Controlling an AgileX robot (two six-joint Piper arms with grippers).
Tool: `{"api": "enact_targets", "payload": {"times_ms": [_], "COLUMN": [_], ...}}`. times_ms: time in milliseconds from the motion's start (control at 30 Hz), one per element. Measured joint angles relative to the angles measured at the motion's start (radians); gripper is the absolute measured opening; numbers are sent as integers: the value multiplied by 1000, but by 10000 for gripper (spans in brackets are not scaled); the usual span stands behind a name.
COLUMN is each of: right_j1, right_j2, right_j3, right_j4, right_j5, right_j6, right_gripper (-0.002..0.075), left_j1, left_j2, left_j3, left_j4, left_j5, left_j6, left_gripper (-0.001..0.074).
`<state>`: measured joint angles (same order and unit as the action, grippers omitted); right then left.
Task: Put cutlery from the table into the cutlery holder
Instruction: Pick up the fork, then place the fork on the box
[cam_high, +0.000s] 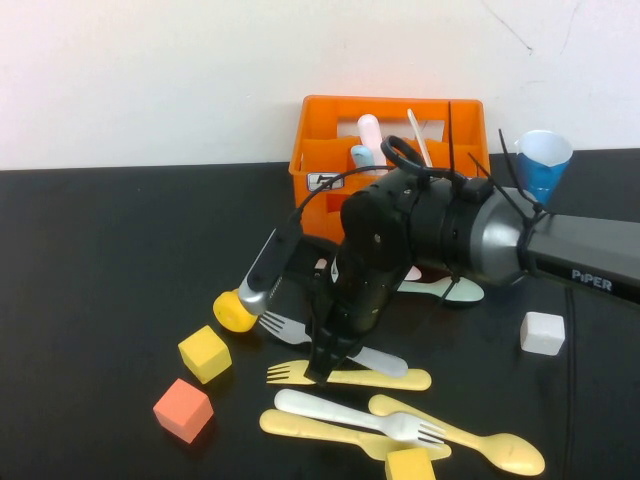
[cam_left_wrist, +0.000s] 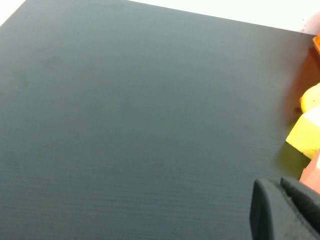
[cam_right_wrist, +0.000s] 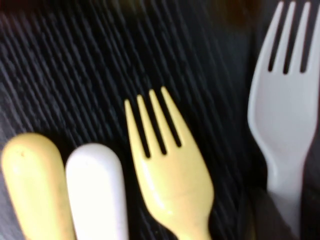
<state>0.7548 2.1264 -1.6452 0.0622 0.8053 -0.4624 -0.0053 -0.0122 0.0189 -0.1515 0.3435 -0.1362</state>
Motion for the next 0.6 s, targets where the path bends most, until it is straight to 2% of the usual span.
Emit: {"api": "enact_targets", "payload": {"times_ms": [100,200,300,467,600], "right_j1": [0,0,9,30,30], "right_j2": [-40,-146,-270,-424,-461], "right_j3": [31,142,344,652,759], "right_j4": [17,62,138,222,263], "right_j5": [-47,-212,-499,-1134,-1607], "right_j6": [38,83,110,119,119], "right_gripper": [132,132,132,132,132], "left_j1": [0,0,0,0,0], "left_j2": [0,0,0,0,0], "left_j3": [0,0,0,0,0], "left_j4": [0,0,0,0,0], "left_j5": [0,0,0,0,0], "left_j6": [0,0,0,0,0], "left_gripper": [-1,-1,-1,-1,-1]}}
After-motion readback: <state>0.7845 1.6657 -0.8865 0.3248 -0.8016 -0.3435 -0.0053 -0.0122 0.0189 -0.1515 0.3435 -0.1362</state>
